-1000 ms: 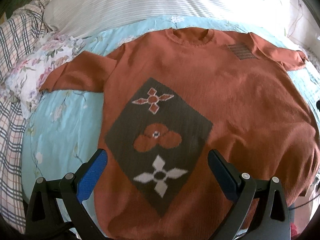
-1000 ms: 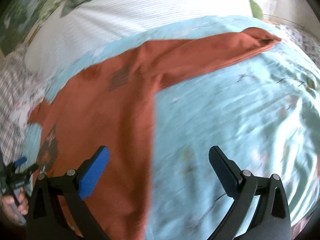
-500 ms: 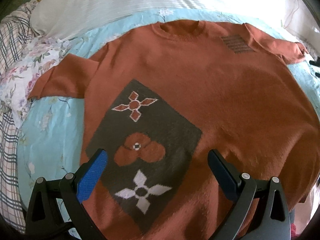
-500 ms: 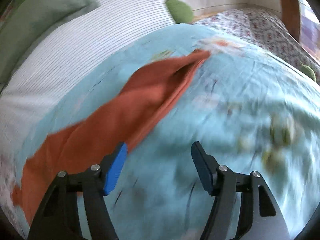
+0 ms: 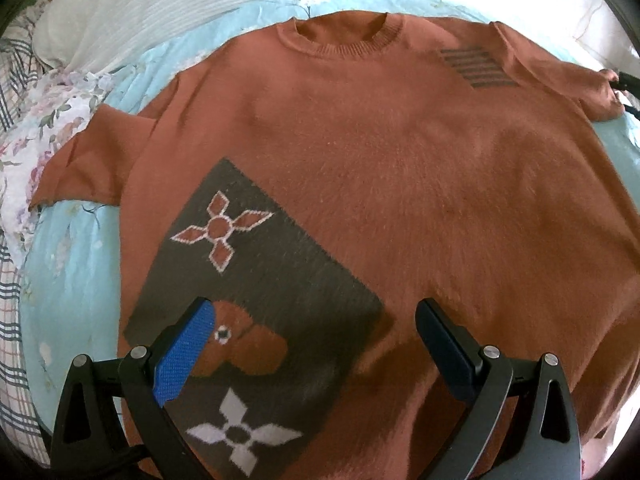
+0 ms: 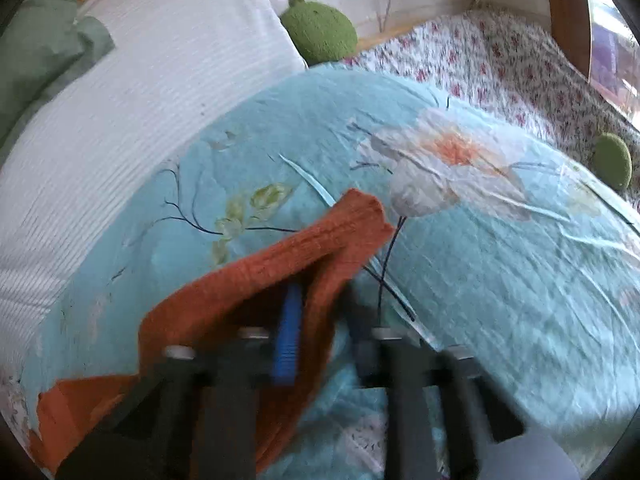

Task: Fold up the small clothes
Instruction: 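Grasp the orange sweater's cuff with the right gripper and lift it, then fold the held sleeve across the sweater body with the right gripper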

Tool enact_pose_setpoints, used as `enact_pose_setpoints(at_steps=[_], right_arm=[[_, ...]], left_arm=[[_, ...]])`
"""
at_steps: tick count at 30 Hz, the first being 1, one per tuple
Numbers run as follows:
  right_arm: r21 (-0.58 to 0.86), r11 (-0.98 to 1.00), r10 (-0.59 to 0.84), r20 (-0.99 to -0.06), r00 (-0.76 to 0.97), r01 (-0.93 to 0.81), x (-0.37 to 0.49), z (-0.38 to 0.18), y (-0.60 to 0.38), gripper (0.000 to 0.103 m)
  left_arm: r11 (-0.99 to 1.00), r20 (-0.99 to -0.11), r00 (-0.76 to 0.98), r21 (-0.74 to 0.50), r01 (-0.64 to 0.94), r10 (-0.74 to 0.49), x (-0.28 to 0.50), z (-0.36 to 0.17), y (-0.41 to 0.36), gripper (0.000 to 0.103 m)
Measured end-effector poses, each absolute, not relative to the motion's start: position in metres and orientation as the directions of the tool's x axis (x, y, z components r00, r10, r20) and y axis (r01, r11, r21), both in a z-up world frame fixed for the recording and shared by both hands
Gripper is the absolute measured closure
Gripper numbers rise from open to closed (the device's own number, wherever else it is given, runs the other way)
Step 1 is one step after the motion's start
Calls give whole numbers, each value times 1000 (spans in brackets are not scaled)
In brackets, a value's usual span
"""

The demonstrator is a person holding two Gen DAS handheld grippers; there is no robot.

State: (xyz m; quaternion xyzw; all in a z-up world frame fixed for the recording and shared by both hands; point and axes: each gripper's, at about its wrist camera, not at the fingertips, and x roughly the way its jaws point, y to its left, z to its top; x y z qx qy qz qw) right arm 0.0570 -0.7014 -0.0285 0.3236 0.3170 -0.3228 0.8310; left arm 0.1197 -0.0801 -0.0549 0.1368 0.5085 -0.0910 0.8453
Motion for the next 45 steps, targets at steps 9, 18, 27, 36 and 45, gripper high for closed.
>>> enact_pose_setpoints(at_steps=[9,18,27,36,45], right_arm=[[222,725,-279,-771,573,652,50,1,-625,94],[352,856,-18,-712,702,379,68,25,-484,95],[576,810,341,-612,713,107,132,-2,-334,95],[630,776,517,-600,611,-37,195,-32,-216,95],[676,730,611,-579,540,-101,227,-64,-150,95]], left_arm=[[946,-881,473,126,299,-32,125,-54,-82,2],[952,-860,505,91,291,-72,122,-45,-71,3],[967,-851,515,35,253,-104,117,-38,-52,2],[976,-840,529,-4,217,-122,115,-38,-25,2],[980,-827,534,-100,172,-178,117,-39,6,2]])
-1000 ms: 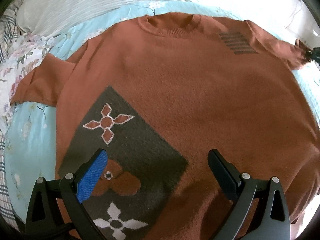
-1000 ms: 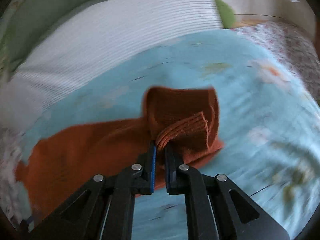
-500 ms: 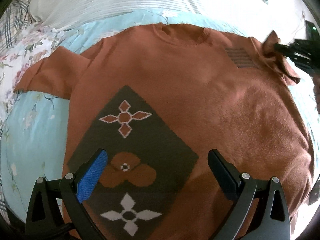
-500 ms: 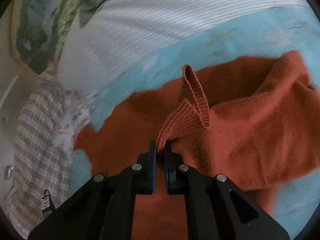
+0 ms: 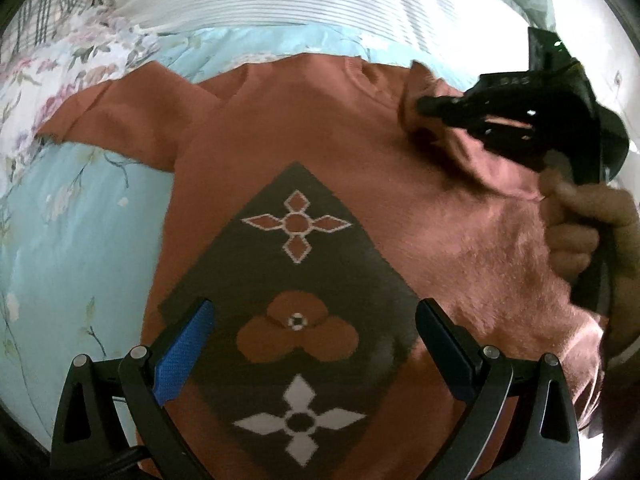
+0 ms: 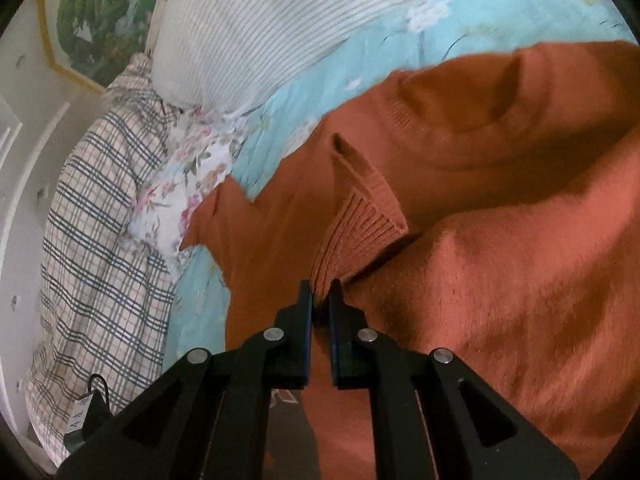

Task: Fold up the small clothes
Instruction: 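Fold the held sleeve across the sweater body with the right gripper, then grasp the sweater's side edge with the left gripper and lift it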

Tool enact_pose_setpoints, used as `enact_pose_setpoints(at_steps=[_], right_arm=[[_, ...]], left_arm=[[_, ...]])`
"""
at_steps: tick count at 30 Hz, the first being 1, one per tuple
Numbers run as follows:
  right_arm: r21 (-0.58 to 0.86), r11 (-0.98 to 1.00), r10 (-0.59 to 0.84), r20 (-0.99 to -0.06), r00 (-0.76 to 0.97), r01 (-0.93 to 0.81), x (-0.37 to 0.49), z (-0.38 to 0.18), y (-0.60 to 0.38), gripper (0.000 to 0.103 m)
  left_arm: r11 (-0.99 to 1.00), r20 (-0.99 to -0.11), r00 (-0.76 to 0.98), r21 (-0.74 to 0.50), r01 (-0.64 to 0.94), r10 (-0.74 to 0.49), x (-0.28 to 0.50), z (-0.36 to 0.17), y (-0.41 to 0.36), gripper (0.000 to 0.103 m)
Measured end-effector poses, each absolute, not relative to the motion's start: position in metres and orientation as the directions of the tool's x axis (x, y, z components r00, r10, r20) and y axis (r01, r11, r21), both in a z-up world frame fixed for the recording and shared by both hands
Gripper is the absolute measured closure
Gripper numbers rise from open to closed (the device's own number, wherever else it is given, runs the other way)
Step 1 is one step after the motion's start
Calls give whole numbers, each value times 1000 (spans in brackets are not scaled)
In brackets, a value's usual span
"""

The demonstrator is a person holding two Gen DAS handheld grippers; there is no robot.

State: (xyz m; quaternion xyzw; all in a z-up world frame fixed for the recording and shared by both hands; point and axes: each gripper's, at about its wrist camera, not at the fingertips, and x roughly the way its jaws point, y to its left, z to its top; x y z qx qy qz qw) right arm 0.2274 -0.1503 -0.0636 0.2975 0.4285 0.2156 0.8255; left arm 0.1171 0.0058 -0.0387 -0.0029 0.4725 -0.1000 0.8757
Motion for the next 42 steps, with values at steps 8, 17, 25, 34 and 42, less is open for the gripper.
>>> enact_pose_setpoints(at_steps=[8,17,25,34,42], right_arm=[[696,707,651,-571,500,-125,242,-71,-126,91],[733,671,663,-527,532,-110,223,-60,-151,58],[698,716,552,-544,633,-25,164,-42,-210,58],[627,772,405,-607,684,99,114,-39,-264,58],[588,789,288,-609,739,178,93,-24,-310,58]], left_arm=[[985,-837,522,-113,134,-167,127,-47,22,2],[978,-828,522,-147,148,-204,157,-49,15,2],[956,-818,495,-261,135,-293,234,-58,13,2],[933,-790,498,-329,148,-357,309,-55,1,12],[961,-762,588,-178,212,-271,292,-45,-24,99]])
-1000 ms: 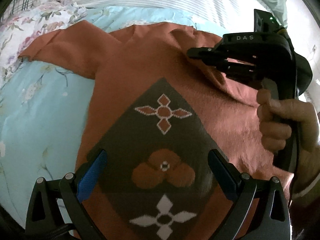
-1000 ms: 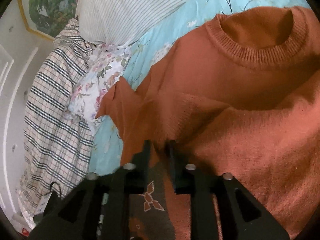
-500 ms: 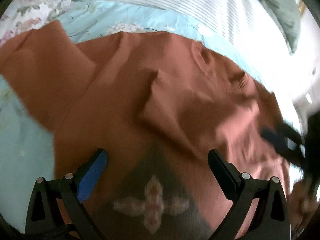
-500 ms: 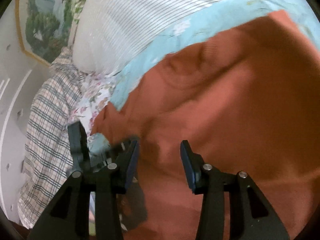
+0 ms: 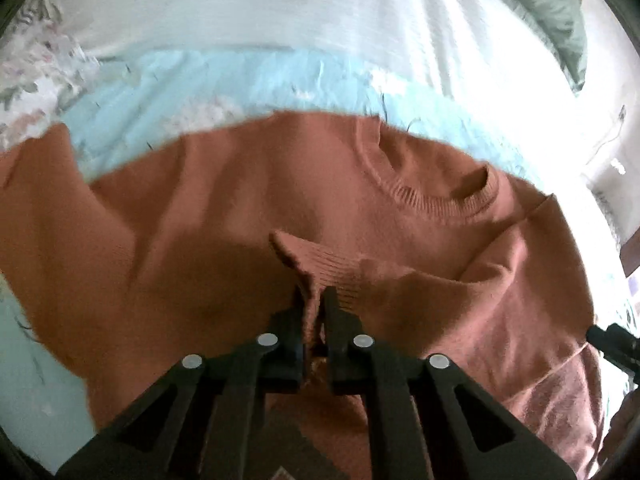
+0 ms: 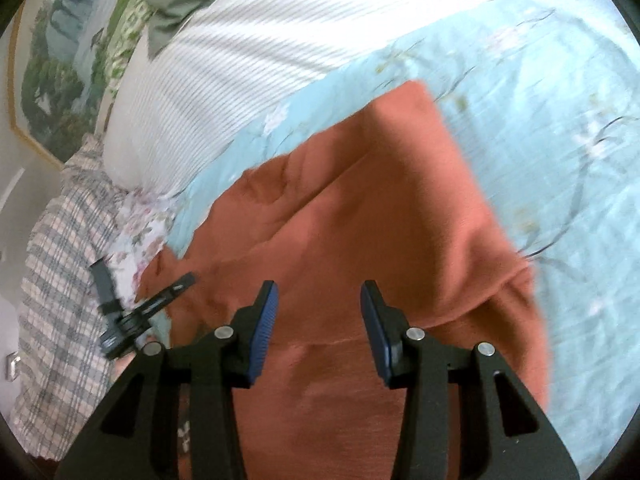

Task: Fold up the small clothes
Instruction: 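Grasp the sweater's side edge with the left gripper and lift it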

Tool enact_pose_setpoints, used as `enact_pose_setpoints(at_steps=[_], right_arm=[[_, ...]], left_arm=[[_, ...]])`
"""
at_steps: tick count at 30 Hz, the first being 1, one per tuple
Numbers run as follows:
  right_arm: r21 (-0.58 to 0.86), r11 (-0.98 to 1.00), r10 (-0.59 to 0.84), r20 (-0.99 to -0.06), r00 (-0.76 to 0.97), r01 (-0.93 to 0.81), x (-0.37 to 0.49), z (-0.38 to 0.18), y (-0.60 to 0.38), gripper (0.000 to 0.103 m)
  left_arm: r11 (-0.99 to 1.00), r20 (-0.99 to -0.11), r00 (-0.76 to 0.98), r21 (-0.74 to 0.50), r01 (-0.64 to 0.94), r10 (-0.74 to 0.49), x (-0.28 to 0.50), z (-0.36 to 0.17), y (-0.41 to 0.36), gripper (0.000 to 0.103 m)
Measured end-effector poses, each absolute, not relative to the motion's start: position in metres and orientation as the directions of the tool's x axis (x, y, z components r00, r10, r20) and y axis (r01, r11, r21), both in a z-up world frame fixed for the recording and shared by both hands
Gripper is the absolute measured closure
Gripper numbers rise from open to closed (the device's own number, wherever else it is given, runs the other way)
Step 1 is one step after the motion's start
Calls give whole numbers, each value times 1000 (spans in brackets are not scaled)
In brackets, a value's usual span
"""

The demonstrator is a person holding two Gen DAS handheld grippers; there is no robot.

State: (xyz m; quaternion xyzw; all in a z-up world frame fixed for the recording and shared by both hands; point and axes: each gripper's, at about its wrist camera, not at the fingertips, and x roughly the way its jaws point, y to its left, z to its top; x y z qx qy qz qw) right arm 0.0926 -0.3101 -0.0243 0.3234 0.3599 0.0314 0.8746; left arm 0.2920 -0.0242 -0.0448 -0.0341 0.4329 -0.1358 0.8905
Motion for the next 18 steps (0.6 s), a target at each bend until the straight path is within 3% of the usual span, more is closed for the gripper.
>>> enact_pose_setpoints(at_steps=[4,9,18], right_arm=[[559,792,202,-620,759,246,89,-22,-339,58],[518,800,137,-651,747,305,103,-24,-366,58],[469,827,162,-727,668,310,153,-52,-376,57]], left_arm=[[974,-705,672,-169,154,-228,283,-24,-1,100],[986,-726,666,-136,101,-168,290,-33,18,100],[989,-747,650,-129,70,-143,288,-48,30,100]])
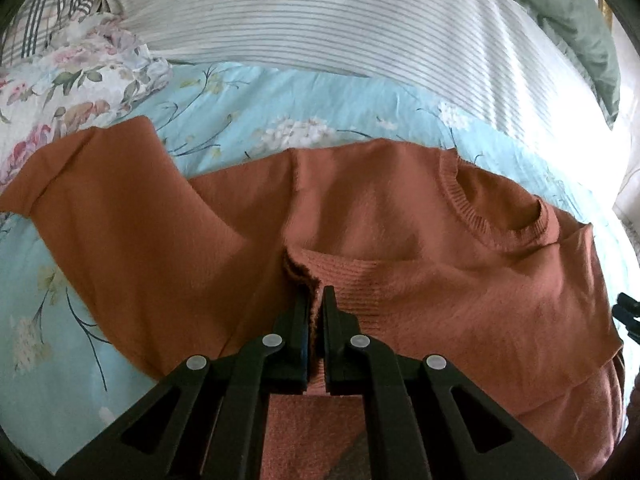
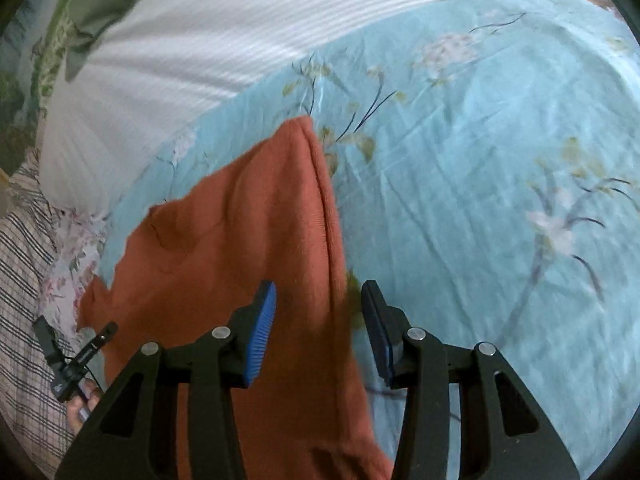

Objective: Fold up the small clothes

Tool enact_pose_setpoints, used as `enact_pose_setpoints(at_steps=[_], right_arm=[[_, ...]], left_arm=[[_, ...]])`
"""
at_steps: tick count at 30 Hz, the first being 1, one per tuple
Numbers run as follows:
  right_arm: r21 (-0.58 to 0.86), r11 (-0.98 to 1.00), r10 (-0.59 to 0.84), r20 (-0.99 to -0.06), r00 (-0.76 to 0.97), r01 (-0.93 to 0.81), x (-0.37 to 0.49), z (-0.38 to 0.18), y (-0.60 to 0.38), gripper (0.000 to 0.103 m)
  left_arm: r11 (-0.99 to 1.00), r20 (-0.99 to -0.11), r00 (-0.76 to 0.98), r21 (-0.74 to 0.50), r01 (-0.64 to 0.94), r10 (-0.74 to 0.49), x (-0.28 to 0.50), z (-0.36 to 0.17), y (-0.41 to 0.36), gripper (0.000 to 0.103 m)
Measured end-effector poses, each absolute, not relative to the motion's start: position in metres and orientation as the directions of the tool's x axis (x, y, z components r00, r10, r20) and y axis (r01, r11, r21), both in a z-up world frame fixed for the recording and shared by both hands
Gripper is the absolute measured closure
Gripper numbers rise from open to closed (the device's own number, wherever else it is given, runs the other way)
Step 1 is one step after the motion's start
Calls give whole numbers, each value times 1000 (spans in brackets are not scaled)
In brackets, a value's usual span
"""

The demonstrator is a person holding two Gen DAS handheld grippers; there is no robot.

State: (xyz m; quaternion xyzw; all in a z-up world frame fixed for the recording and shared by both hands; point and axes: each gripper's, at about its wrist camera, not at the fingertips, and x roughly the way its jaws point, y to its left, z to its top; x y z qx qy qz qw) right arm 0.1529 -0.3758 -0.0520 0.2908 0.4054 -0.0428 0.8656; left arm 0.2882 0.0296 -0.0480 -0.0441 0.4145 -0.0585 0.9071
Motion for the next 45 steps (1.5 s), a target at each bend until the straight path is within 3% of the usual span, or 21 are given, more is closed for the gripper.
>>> enact_pose_setpoints(at_steps=[2,3,4,12,19,23,26,28,31,35,38,45], right_arm=[[450,844,162,-735,659,294,161,-56,-371,58],[441,850,158,-736,658,289,163,-56,-369,65],[441,852,163,-736,658,283,164,-55,-369,94],[443,833,114,-722,682,330,152,-56,-379,93],[447,814,76,-715,695,371,134,-42,-376,85],[479,810,100,-682,724,338,112,-31,-362,65],[490,822,144,-672,727,291,103,-29,-341,64],[500,828,185,-672,717,255,99,-30,-324,64],[509,838,248,-675,695,195,97,-33,-294,64],[514,847,307,-682,664,136,98,-37,-261,63],[511,853,334,-690,642,106,101,-39,-243,61],[506,859,360,-707,608,80,103,-43,-224,58]], left_arm=[[988,-746,649,-137,65,-146,288,-50,31,100],[988,-743,653,-142,62,-148,287,-50,32,100],[988,-741,655,-143,63,-149,286,-50,33,100],[972,-646,726,-175,160,-236,268,-28,24,99],[991,-749,648,-107,85,-136,279,-56,26,96],[990,-745,654,-123,63,-134,272,-53,39,92],[987,-736,662,-157,36,-141,262,-48,59,76],[985,-733,668,-170,7,-131,256,-46,73,60],[983,-732,678,-165,-77,-70,251,-44,105,48],[967,-750,661,-182,-177,-20,256,-47,151,48],[946,-769,639,-205,-251,2,263,-49,190,39],[870,-778,628,-307,-386,4,287,-57,260,37]])
